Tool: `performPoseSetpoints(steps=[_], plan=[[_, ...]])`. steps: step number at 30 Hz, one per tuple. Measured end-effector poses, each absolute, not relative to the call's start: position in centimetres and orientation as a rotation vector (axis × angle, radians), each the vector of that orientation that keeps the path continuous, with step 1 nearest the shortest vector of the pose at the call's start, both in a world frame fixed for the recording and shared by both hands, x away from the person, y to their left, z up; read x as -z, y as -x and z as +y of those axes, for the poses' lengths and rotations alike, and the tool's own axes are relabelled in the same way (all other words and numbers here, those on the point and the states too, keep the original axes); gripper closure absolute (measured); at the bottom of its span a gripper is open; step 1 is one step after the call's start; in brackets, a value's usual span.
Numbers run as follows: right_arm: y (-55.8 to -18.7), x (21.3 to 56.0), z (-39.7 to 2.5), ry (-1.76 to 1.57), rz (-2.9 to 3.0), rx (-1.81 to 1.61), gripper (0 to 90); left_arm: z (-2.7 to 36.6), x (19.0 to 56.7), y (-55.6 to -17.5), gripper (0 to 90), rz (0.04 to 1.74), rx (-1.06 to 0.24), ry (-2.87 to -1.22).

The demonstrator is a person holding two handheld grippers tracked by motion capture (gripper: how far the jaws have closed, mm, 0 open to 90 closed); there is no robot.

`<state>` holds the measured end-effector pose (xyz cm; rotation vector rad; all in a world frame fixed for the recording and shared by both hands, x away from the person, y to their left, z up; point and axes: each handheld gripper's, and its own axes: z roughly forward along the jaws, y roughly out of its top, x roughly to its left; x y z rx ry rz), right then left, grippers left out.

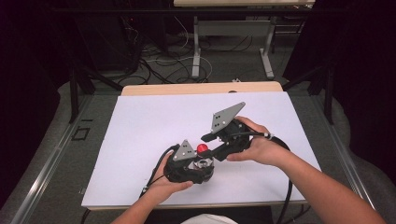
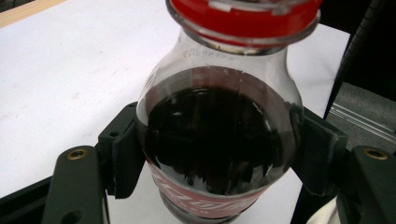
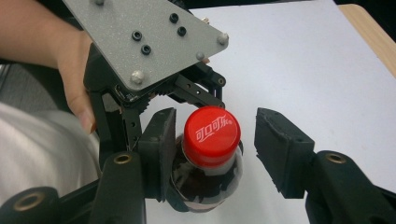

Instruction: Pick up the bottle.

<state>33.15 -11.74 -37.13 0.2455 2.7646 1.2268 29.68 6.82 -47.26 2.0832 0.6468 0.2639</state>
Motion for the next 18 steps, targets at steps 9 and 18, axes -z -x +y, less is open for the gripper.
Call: performPoseSetpoints(steps=[9,18], plan=[[-32.4,37.7,-11.2,-0.276,2.738,-1.207,49.1,6.4,47.2,-29.7,29.9,0.664,-0.262,-2.079],[-32.7,37.8,-10.6,-0.288,2.735,-1.214,55.4,6.3,47.2,-29.7,29.8,0.658,-0.265,-2.089]])
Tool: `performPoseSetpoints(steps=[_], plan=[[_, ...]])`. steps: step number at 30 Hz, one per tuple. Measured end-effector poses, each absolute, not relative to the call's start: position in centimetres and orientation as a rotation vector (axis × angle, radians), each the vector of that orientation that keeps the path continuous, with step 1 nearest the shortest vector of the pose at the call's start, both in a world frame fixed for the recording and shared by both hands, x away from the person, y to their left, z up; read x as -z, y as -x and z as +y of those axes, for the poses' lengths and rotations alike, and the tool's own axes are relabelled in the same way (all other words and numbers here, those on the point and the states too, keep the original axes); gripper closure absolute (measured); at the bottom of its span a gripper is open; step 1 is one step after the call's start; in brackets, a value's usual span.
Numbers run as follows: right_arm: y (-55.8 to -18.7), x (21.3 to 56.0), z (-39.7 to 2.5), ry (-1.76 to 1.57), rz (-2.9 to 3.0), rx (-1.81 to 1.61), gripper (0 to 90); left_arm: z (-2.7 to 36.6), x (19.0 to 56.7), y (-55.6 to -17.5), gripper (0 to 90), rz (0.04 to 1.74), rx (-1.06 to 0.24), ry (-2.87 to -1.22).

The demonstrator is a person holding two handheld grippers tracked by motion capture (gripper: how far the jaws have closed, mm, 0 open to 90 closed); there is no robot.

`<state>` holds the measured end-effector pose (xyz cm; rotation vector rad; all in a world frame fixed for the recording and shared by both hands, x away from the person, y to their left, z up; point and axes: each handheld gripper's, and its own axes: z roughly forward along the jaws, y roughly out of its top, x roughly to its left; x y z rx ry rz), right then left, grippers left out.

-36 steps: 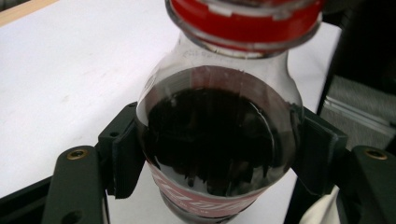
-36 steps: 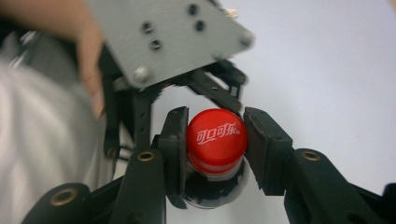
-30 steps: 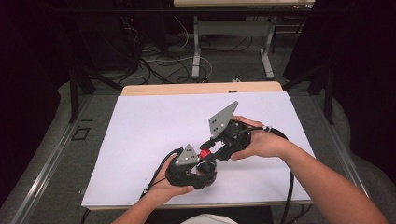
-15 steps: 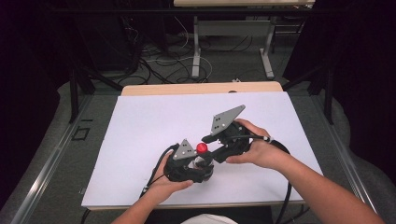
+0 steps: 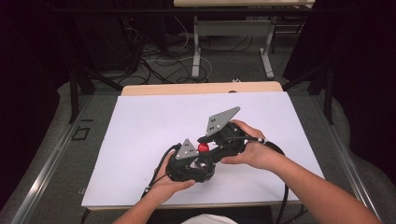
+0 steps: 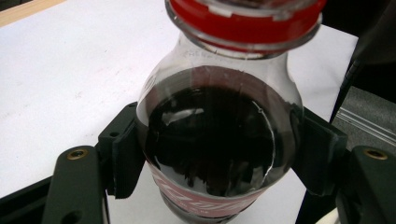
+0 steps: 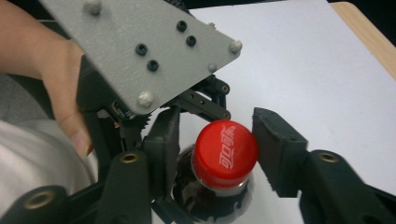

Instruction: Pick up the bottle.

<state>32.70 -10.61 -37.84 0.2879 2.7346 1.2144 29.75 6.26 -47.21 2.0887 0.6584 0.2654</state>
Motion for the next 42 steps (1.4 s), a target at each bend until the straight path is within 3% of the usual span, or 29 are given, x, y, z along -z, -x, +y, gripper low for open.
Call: performPoseSetpoints(steps=[1,14,15,17,22,32,42], plan=[[-32.9,37.8,-10.5,-0.275,2.735,-1.202,60.7,6.2,47.2,-29.7,29.9,0.661,-0.265,-2.081],[-35.1,37.6,-11.1,0.399,2.909,-1.221,60.9,6.3,47.4,-29.0,29.8,0.525,-0.205,-2.13],[-35.1,37.6,-11.1,0.382,2.905,-1.223,59.8,6.3,47.4,-29.0,29.8,0.533,-0.207,-2.13],[-34.9,37.6,-11.1,0.25,2.917,-1.252,48.6,6.3,47.4,-29.1,29.8,0.585,-0.214,-2.106],[-33.6,37.5,-11.1,-0.093,2.822,-1.234,42.5,6.7,47.2,-29.8,29.9,0.631,-0.253,-2.095],[-31.9,37.6,-11.7,-0.483,2.646,-1.252,43.7,6.6,47.2,-30.2,29.9,0.712,-0.274,-2.062],[-32.1,38.4,-11.2,-0.441,2.667,-1.26,47.2,6.0,47.2,-30.1,29.9,0.691,-0.264,-2.082]])
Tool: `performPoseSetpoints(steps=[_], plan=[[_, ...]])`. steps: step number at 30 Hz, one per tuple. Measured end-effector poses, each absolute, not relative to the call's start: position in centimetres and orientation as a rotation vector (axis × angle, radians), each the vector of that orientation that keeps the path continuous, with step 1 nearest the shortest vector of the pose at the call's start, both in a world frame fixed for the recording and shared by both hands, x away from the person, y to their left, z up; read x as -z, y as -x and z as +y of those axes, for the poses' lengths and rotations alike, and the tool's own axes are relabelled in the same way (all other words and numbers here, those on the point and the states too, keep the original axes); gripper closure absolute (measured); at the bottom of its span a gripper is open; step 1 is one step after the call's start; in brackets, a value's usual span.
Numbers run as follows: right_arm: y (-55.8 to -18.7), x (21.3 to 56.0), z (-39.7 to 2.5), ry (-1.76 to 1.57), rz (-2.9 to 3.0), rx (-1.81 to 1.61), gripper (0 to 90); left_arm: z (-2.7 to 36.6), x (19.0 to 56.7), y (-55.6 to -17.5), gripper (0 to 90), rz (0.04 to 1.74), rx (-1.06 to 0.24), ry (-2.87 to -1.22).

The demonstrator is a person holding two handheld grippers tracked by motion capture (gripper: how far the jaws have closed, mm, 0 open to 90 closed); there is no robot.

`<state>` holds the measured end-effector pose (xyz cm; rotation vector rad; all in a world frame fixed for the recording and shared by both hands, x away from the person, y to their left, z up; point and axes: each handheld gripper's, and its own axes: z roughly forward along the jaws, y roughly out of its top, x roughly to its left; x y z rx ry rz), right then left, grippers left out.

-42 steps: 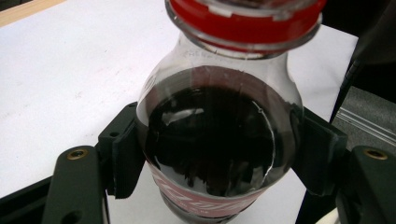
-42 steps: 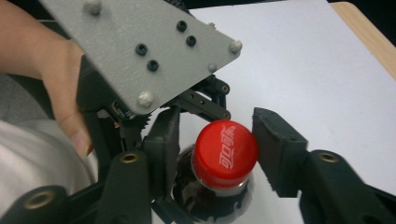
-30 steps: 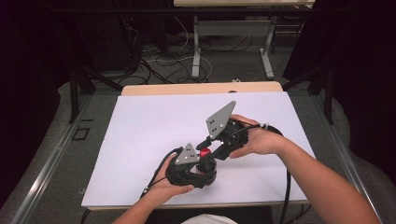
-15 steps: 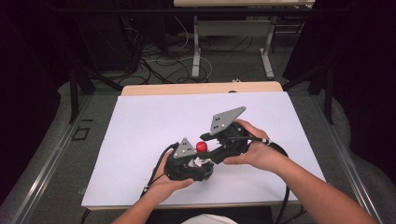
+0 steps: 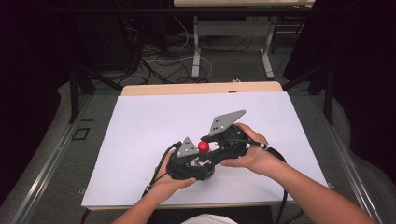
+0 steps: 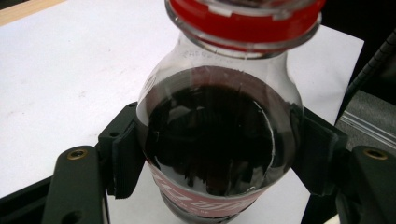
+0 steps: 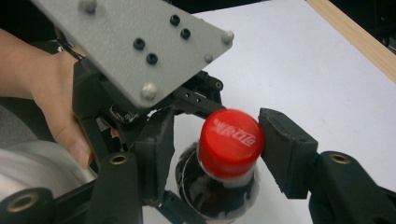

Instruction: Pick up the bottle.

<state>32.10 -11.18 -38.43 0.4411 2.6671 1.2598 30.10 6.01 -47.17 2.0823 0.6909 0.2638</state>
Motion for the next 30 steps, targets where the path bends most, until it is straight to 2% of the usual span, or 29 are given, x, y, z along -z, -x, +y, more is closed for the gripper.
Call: performPoseSetpoints(steps=[4,7,11,19,22,23,24,25,30], plan=[[-32.5,38.5,-11.0,-0.443,2.686,-1.254,49.7,5.9,47.2,-30.1,29.9,0.684,-0.266,-2.08],[-32.9,38.3,-10.8,-0.394,2.696,-1.237,60.3,6.0,47.2,-30.1,29.9,0.668,-0.262,-2.092],[-33.7,38.1,-10.9,-0.254,2.771,-1.234,60.9,6.1,47.2,-29.9,29.9,0.645,-0.248,-2.1],[-35.4,37.8,-11.1,0.307,2.939,-1.199,61.0,5.9,47.5,-29.2,29.9,0.551,-0.201,-2.121],[-35.5,37.9,-11.2,0.363,2.942,-1.198,60.7,5.9,47.6,-29.3,29.8,0.54,-0.206,-2.136],[-35.4,38.0,-11.2,0.315,2.934,-1.196,55.6,5.9,47.6,-29.3,29.8,0.558,-0.202,-2.13],[-35.4,38.0,-11.2,0.315,2.934,-1.196,55.6,6.0,47.6,-29.4,29.8,0.577,-0.201,-2.123],[-35.2,37.9,-11.2,0.187,2.907,-1.238,45.5,6.0,47.6,-29.5,29.8,0.597,-0.219,-2.102],[-34.4,37.7,-11.4,-0.126,2.802,-1.245,39.6,6.6,47.3,-30.2,29.8,0.674,-0.253,-2.075]])
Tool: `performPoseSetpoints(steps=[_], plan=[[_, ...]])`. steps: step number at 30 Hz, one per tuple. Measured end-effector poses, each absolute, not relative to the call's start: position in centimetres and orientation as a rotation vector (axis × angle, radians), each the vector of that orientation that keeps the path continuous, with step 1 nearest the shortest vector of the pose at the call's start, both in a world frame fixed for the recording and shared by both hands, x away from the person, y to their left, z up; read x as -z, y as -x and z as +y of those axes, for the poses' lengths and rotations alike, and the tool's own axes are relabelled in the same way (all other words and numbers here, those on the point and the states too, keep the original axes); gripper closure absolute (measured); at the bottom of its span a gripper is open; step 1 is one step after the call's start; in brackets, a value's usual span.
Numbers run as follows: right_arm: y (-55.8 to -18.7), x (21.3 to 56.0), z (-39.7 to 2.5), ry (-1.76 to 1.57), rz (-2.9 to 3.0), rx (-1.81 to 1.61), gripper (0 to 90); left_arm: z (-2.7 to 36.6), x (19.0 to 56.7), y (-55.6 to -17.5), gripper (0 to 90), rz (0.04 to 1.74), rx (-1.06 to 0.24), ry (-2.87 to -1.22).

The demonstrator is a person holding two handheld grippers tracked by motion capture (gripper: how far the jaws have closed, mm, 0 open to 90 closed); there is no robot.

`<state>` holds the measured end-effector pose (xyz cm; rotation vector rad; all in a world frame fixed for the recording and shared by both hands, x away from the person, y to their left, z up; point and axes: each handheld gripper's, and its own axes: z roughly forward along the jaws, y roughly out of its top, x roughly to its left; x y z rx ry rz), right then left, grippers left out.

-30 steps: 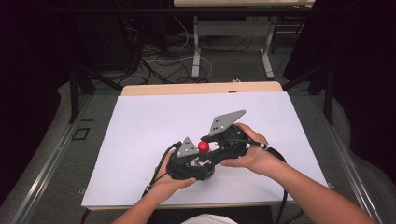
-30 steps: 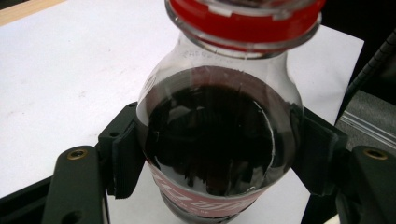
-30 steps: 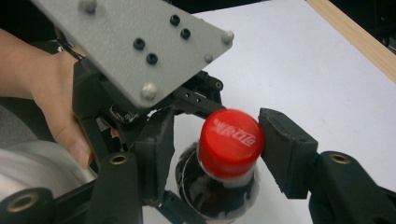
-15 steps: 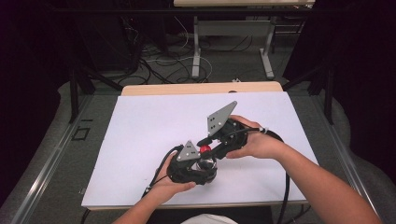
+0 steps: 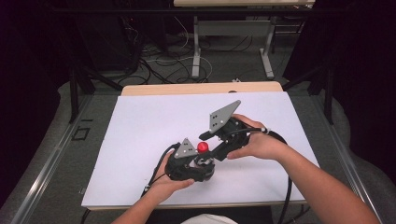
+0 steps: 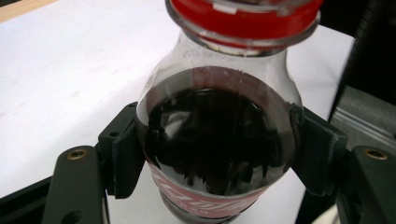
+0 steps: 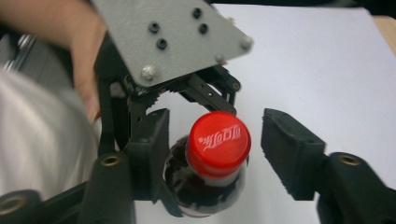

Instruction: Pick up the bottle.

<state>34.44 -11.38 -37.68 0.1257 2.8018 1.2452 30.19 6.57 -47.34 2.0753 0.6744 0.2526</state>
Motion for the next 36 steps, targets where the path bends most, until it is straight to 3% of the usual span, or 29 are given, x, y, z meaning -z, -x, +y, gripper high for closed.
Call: performPoseSetpoints(steps=[9,16,26,36], plan=[[-33.0,37.8,-11.7,-0.456,2.67,-1.249,44.3,6.5,47.3,-30.7,29.8,0.732,-0.286,-2.063],[-32.7,38.3,-11.2,-0.473,2.668,-1.239,46.6,6.1,47.3,-30.7,29.9,0.731,-0.29,-2.061],[-33.1,38.2,-10.7,-0.512,2.671,-1.211,60.5,6.0,47.3,-30.6,29.9,0.71,-0.291,-2.081],[-35.3,37.7,-11.2,0.03,2.883,-1.225,61.0,6.3,47.3,-30.0,29.9,0.625,-0.237,-2.089]])
